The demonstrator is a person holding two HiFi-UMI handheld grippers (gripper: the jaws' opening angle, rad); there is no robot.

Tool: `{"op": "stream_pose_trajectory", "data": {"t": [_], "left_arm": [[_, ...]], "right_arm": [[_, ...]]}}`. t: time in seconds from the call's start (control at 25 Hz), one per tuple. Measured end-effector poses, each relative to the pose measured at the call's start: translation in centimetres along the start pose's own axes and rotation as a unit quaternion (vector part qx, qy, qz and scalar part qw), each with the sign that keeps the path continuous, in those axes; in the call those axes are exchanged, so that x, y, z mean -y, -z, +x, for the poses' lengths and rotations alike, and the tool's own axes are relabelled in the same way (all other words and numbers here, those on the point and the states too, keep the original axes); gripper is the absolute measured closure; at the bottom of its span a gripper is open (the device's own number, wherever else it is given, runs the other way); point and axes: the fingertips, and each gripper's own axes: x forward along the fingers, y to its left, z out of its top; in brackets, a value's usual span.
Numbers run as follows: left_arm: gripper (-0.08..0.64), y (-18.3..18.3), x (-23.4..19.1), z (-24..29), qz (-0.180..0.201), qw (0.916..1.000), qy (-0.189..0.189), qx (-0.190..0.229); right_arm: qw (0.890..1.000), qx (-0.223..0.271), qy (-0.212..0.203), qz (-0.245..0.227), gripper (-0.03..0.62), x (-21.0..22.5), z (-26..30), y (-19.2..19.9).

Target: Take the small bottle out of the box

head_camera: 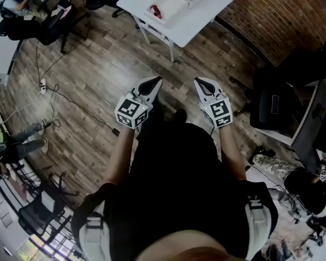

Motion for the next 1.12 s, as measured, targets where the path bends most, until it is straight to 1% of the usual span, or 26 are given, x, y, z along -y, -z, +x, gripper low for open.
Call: {"op": "stream_pose_trajectory", "data": {"t": [0.12,0.24,0.4,0.52,0.72,1.12], "left_arm": [[0.535,0.1,-0.5,0.1,-0.003,1.0000,0.002,-0.004],[0.535,-0.1,-1.5,0.2,-0.004,1.0000,0.005,-0.007],[0.535,-1.0,-3.2,0.7,0.004,0.9998,0.016,-0.008],[0.535,-1.8,-5.0,1.1,0.009,0.9997,0.023,-0.005],[0.535,-2.7,-8.1,1.8,0.013,0.9993,0.036,-0.006],[0.535,-4.2,-15.0,2.9,0.011,0.9983,0.056,-0.006]], "right_arm": [[1.000,-0.007,0.002,0.008,0.595,0.3,0.4,-0.1],[1.000,-0.012,0.005,0.006,0.595,0.5,1.3,-0.3],[1.000,-0.020,0.012,0.011,0.595,0.8,2.8,-0.5],[0.999,-0.020,0.021,0.019,0.595,1.1,4.3,-1.3],[0.999,-0.021,0.040,0.013,0.595,1.9,7.1,-2.5],[0.997,-0.032,0.060,0.022,0.595,2.7,12.9,-4.8]]}}
